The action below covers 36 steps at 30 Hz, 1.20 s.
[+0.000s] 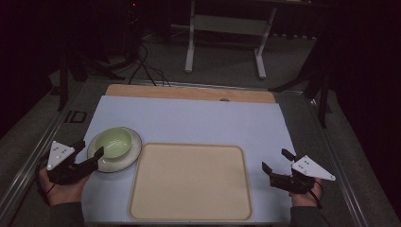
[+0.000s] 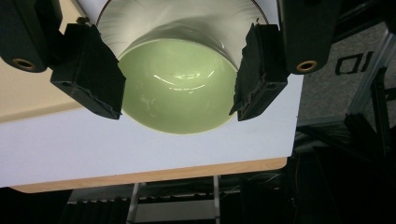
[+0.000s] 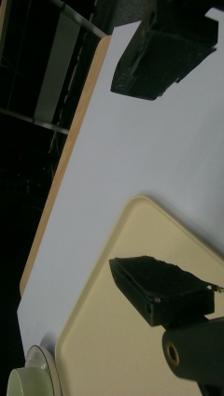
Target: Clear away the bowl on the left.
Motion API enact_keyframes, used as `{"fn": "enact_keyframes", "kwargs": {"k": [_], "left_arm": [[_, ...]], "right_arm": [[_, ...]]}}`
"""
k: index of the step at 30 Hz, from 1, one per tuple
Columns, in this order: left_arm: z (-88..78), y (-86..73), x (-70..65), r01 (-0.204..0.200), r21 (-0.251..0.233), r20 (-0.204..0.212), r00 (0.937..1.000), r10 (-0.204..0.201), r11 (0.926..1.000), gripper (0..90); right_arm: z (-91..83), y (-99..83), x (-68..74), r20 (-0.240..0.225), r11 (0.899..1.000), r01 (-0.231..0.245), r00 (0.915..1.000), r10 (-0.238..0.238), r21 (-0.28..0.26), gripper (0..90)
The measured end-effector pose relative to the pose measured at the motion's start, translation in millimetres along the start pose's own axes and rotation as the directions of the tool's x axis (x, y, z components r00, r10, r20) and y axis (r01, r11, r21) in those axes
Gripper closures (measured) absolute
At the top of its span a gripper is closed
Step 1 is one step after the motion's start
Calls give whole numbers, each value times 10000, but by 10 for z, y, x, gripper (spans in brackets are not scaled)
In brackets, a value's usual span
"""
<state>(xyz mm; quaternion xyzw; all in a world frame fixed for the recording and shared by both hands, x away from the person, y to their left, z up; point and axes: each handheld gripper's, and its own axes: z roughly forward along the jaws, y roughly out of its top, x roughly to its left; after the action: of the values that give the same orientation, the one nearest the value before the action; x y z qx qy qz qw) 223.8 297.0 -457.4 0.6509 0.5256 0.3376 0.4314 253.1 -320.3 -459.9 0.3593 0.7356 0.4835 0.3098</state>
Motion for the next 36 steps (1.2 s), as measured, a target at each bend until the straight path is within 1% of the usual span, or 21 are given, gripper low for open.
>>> {"fn": "enact_keyframes", "kwargs": {"k": [6,12,19,26,30,34,36], "left_arm": [[6,0,-1,5,4,1,10000,-5,10000,343],[16,-2,1,102,-24,59,9999,-102,9999,333],[45,0,7,204,66,103,9997,-205,9998,328],[98,5,30,312,215,-32,9995,-311,9993,321],[159,10,42,300,404,-206,9994,-291,9987,320],[231,10,84,351,616,-387,9987,-328,9975,319],[251,9,93,393,637,-433,9984,-366,9972,319]], "right_arm": [[4,1,-4,-4,10000,4,10000,-4,-1,133],[0,6,0,19,10000,27,10000,-27,-58,133],[-3,6,-6,34,10000,-8,10000,8,-77,133],[-9,9,-3,80,9999,18,10000,-17,-135,133],[-13,11,-3,101,9998,3,9999,-1,-177,133],[-14,11,-2,114,9998,11,9999,-9,-192,133],[-14,11,-3,119,9998,11,9999,-8,-201,133]]}}
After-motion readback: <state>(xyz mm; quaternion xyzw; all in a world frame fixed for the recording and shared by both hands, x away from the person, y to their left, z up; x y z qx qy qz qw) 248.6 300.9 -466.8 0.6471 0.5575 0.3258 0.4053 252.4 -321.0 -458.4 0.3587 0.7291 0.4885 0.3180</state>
